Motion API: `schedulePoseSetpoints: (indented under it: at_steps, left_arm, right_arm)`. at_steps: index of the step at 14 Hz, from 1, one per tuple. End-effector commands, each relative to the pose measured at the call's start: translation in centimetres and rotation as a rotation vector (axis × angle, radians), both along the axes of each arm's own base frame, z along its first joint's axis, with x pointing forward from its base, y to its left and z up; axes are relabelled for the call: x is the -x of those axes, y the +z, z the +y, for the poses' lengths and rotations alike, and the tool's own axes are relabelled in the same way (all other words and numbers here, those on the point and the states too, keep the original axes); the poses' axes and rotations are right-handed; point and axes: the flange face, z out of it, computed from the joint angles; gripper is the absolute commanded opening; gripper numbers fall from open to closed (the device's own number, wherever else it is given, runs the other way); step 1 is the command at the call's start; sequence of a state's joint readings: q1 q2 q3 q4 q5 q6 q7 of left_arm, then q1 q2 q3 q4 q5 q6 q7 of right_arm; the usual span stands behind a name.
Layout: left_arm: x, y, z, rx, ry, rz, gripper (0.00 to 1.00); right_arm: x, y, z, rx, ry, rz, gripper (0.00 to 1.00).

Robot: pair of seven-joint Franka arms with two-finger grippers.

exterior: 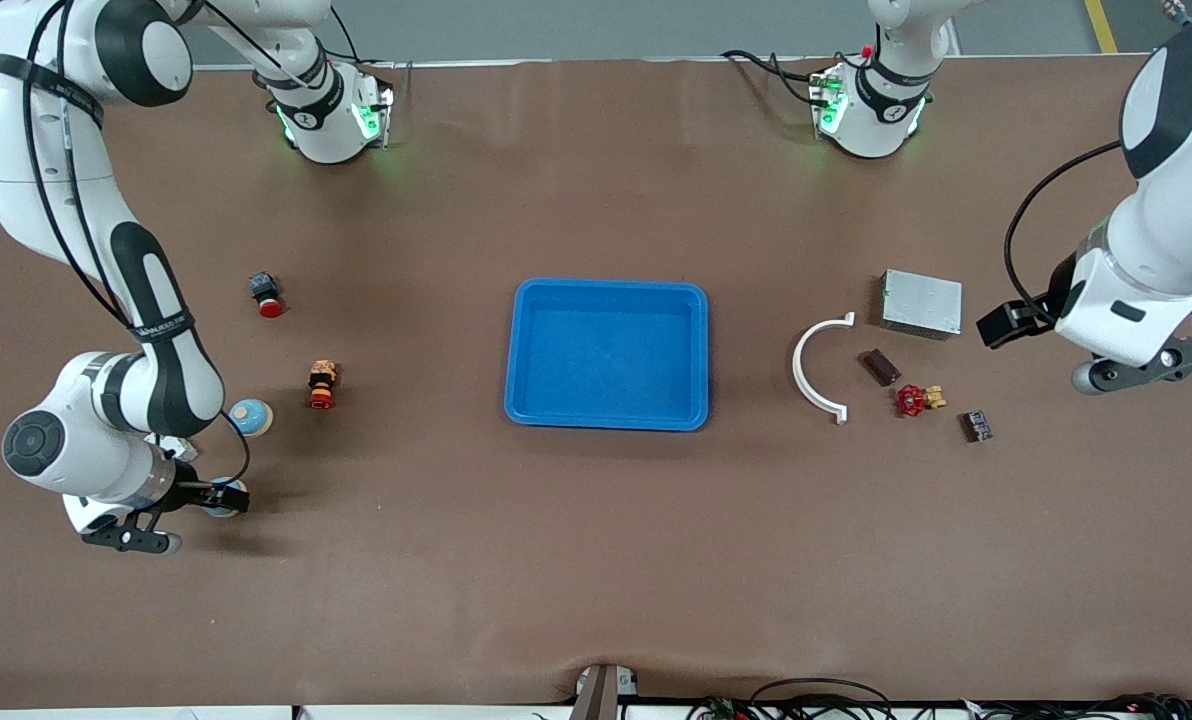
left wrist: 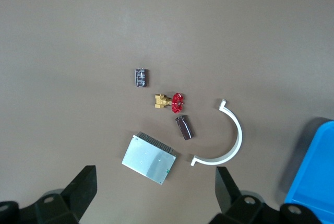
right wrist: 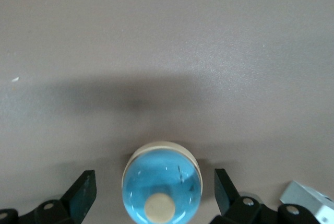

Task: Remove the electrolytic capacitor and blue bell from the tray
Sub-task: 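Lower the bell beside the first bell while the left gripper withdraws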

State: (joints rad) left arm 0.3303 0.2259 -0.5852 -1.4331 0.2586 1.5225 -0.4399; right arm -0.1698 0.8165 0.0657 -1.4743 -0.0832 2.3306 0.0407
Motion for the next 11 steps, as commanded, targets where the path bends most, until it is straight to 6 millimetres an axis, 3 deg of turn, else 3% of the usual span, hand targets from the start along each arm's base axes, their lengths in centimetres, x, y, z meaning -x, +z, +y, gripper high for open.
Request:
schedulePoseSetpoints:
  at_steps: [1,4,7,11]
  left_arm:
    - [1.3,1.1,1.3,0.049,-0.052,0.013,1.0]
    - [3.5,1.7,1.5,0.047,-0.054,0.013,1.0]
    - [5.6,2.5,3.2,0.062,-0.13,-0.001,1.0]
    - [8.3,4.0,3.8,0.074,-0.146,-0.017,1.0]
  right_arm:
    - [0.1,4.2,0.4,0.07,0.073,0.043,1.0]
    - [0.3,9.7,1.6,0.198,0.16,0.052,1.0]
    - [1.3,15.1,2.8,0.296,0.231,0.101,1.0]
    - [4.3,23.0,4.5,0.196,0.177,0.157,1.0]
